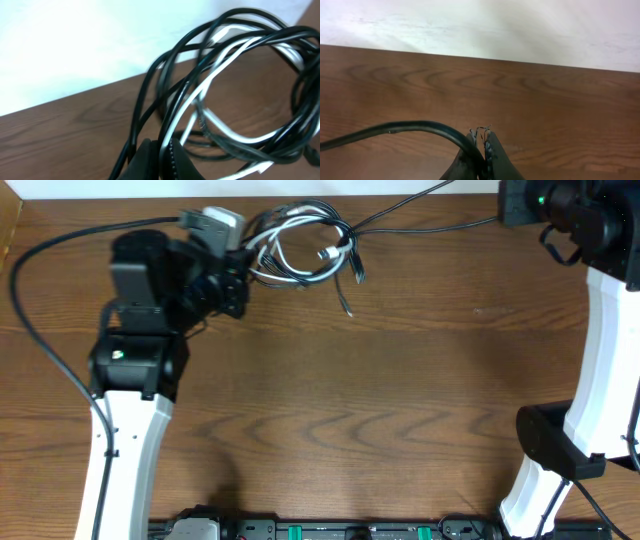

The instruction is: Untangle cables

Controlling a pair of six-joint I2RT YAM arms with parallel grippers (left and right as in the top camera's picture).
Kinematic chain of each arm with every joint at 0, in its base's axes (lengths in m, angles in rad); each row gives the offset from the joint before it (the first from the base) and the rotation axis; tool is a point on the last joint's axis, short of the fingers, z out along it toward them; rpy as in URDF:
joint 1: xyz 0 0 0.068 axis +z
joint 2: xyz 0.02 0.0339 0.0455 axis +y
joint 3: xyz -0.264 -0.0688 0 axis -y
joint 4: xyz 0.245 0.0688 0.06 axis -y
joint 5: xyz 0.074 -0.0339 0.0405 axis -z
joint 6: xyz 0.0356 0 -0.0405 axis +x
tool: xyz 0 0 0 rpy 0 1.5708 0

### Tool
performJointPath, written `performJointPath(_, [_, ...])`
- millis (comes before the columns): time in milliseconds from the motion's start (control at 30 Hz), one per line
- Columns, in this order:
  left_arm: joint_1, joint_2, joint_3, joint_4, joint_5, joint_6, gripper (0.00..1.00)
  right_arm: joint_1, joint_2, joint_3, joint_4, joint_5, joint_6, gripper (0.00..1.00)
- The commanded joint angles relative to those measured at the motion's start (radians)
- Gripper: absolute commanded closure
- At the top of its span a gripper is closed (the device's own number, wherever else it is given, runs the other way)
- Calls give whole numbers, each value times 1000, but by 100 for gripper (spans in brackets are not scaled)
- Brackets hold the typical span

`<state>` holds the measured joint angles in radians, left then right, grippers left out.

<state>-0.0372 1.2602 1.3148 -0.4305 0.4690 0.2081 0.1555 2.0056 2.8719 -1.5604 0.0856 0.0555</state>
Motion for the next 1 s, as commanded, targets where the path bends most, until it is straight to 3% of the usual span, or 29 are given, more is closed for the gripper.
performJointPath(0, [89,-15,32,-14,-55,24,92,-68,-7,5,0,56,-12,99])
performJointPath(267, [174,-14,40,-13,-129,105,92,-85,-7,5,0,55,-12,99])
performJointPath(600, [372,21,71,18,-166,89,92,-172,-18,5,-16,54,-11,99])
performJointPath(833, [383,27,93,74,-149,68,92,-224,-19,5,-16,55,-8,99])
performJointPath(967, [405,29,151,103,-256,68,92,-271,-19,5,-23,54,-8,99])
